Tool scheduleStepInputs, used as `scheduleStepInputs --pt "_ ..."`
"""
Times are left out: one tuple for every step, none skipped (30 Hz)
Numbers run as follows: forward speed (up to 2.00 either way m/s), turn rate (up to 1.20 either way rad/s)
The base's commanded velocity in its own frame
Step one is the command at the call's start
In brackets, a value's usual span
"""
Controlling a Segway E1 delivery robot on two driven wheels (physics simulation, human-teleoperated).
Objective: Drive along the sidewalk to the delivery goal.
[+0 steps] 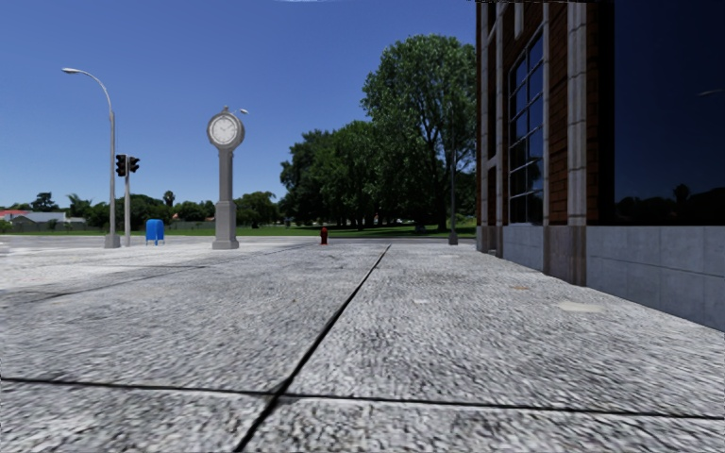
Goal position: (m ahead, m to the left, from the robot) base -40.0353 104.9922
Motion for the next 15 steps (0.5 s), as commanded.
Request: scheduleStepInputs --pt "2.0 0.56" --pt "2.0 0.56" --pt "2.0 0.56" --pt "2.0 0.56" --pt "2.0 0.56" --pt "2.0 0.56" --pt "2.0 0.56" --pt "2.0 0.56" --pt "2.0 0.56" --pt "2.0 0.56" --pt "2.0 0.56" --pt "2.0 0.56" --pt "2.0 0.56" --pt "2.0 0.56" --pt "2.0 0.56"
